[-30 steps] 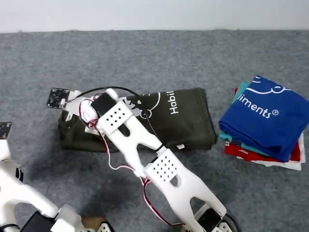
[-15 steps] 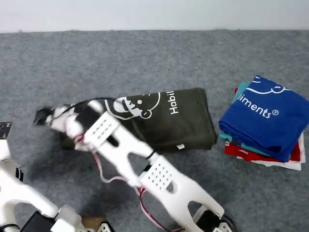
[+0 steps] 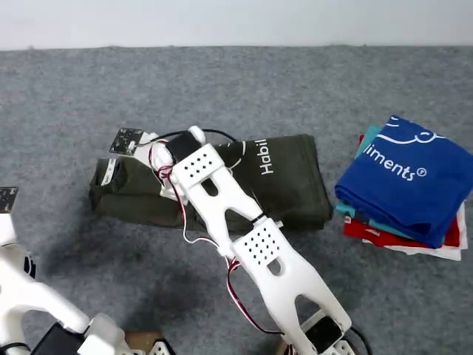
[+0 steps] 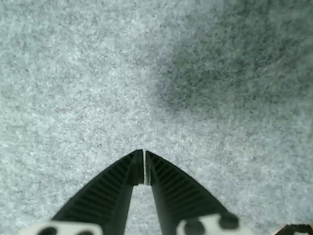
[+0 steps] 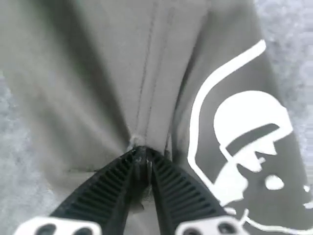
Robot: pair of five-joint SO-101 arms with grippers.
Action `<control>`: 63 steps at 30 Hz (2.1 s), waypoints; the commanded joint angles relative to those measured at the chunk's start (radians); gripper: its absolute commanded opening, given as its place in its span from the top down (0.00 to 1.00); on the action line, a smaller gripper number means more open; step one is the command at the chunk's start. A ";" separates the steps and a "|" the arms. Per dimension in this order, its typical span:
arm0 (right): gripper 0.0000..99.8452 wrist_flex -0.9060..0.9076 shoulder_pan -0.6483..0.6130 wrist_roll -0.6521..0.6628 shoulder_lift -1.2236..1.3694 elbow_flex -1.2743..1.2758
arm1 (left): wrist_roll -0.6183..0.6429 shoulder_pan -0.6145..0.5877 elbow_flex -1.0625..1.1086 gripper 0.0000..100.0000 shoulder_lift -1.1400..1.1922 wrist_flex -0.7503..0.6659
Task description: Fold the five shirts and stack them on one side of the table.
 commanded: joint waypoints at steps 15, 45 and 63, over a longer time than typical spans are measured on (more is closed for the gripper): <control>0.99 0.044 -0.012 -0.063 -0.101 0.005 | -0.002 0.006 -0.125 0.98 -0.041 0.100; 0.99 0.042 0.240 -0.235 -0.918 0.901 | 0.189 0.000 -0.527 0.98 -0.068 0.466; 0.99 0.039 0.573 -0.236 -1.395 1.458 | 0.443 0.322 -0.392 0.98 -0.353 0.462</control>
